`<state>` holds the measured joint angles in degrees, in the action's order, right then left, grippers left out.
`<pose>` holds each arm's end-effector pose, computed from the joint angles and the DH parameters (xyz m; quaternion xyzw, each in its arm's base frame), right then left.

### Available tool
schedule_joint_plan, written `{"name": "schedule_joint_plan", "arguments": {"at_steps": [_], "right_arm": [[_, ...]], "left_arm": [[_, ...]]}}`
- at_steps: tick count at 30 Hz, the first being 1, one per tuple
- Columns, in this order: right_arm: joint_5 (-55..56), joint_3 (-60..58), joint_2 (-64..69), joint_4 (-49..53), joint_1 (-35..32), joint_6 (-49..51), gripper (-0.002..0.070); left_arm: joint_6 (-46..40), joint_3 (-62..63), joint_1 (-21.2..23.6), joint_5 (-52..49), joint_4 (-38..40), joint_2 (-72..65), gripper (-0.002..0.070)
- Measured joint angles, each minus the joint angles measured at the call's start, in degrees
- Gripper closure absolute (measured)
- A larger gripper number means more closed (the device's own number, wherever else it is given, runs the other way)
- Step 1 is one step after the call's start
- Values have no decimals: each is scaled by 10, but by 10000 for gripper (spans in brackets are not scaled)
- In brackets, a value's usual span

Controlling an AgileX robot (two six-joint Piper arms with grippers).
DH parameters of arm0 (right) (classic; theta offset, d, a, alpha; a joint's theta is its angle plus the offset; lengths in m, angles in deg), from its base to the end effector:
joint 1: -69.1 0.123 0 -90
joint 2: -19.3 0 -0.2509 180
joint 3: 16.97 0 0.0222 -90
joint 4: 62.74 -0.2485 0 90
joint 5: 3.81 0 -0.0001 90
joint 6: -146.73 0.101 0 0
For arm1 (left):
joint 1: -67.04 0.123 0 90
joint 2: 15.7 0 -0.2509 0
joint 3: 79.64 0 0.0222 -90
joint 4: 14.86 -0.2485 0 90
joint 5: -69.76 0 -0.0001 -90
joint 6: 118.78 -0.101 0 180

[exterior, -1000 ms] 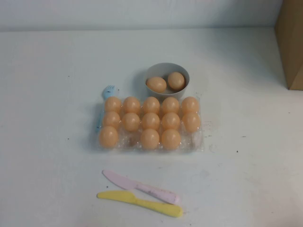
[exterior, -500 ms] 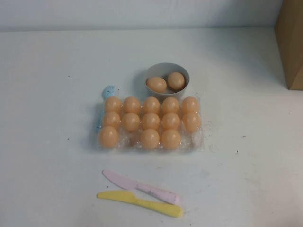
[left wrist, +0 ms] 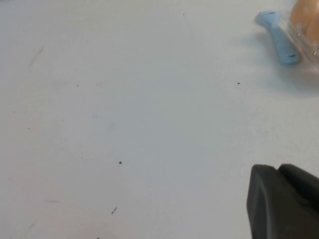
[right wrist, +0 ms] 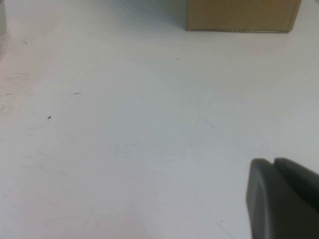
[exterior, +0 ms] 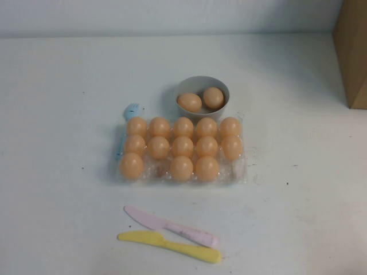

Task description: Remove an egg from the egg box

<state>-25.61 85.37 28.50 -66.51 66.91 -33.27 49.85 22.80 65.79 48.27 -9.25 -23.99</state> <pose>0.0949 -0.0012 0.1666 0.0332 0.8115 0.0166 0.5832 0.0942 -0.0057 0.1693 0.0625 0.8026 0.0109 0.5931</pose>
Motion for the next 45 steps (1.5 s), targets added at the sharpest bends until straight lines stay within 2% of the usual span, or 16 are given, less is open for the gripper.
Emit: {"name": "schedule_joint_plan", "arguments": {"at_steps": [13, 15, 20, 22, 26, 35, 38, 41, 45], "right_arm": [[0, 0, 0, 0, 0, 0, 694], [0, 0, 0, 0, 0, 0, 694], [0, 0, 0, 0, 0, 0, 694], [0, 0, 0, 0, 0, 0, 694], [0, 0, 0, 0, 0, 0, 694], [0, 0, 0, 0, 0, 0, 694], [0, 0, 0, 0, 0, 0, 694], [0, 0, 0, 0, 0, 0, 694], [0, 0, 0, 0, 0, 0, 694]], "left_arm": [[7, 0, 0, 14, 13, 0, 680], [32, 0, 0, 40, 54, 0, 680], [139, 0, 0, 113, 252, 0, 680], [163, 0, 0, 126, 305, 0, 680], [177, 0, 0, 138, 336, 0, 680], [177, 0, 0, 205, 349, 0, 680], [177, 0, 0, 185, 350, 0, 680], [163, 23, 0, 113, 350, -2, 680], [74, 112, 0, 3, 342, -67, 680]]}}
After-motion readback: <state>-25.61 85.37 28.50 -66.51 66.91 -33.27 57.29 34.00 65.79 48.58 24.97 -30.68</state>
